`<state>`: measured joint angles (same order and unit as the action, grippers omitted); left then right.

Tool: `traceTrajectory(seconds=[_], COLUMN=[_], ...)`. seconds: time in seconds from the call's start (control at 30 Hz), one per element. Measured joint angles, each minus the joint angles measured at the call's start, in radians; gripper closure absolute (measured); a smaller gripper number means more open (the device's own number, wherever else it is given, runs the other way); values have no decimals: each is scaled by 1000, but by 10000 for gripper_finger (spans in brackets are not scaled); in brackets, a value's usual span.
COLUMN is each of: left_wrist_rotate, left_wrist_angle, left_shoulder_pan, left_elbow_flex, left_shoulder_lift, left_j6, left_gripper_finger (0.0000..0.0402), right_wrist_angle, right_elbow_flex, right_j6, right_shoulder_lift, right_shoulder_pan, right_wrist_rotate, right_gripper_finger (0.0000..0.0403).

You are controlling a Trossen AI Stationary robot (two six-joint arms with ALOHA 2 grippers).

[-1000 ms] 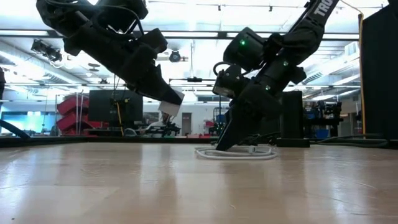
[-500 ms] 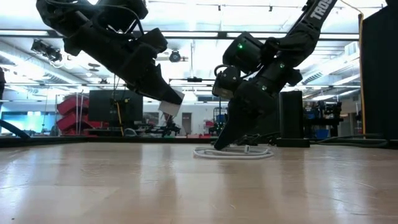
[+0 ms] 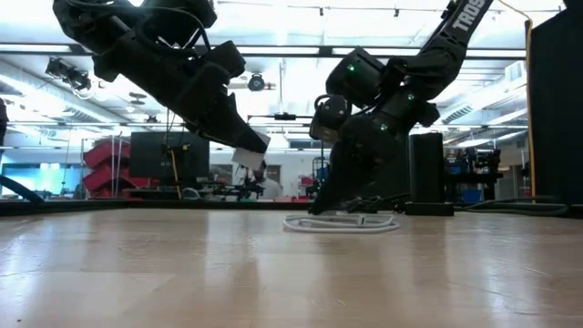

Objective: Insert USB
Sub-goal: Insert the white charger cable into the white charger adapter

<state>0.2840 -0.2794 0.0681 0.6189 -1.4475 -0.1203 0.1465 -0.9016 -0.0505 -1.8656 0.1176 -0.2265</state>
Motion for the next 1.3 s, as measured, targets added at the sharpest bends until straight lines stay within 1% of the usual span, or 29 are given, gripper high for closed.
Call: traceTrajectory(seconds=[0.13, 0.27, 0.43, 0.53, 0.7, 0.93, 1.03, 1.1, 1.2, 1.3], left_wrist_rotate=[0, 0, 0, 0, 0, 0, 0, 0, 0, -4], left_wrist_angle=[0, 0, -9, -8, -8, -8, -9, -13, -17, -27], left_shoulder_pan=[0, 0, 0, 0, 0, 0, 0, 2, 14, 29], left_elbow_flex=[0, 0, 0, 0, 0, 0, 0, 0, 0, 0], left_shoulder_lift=[0, 0, 0, 0, 0, 0, 0, 0, 0, 0], left_j6=[0, 0, 1, 1, 2, 6, 15, 18, 35, 41], left_gripper_finger=[327, 327, 327, 327, 327, 327, 327, 327, 327, 327], right_wrist_angle=[-34, -71, -79, -81, -83, -68, -16, 67, 235, 483], right_elbow_flex=[0, -3, -3, -3, -2, 2, 11, 31, 100, 204], right_j6=[2, 25, 50, 60, 71, 72, 71, 70, 36, -30], right_shoulder_lift=[0, 3, 3, 3, 12, 77, 109, 138, 178, 210], right_shoulder_pan=[4, 3, 2, 1, 1, 14, 20, 29, 57, 96], right_wrist_rotate=[6, 41, 47, 47, 47, 51, 36, 11, -30, -66], right_gripper_finger=[323, 325, 327, 344, 394, 399, 400, 401, 401, 401])
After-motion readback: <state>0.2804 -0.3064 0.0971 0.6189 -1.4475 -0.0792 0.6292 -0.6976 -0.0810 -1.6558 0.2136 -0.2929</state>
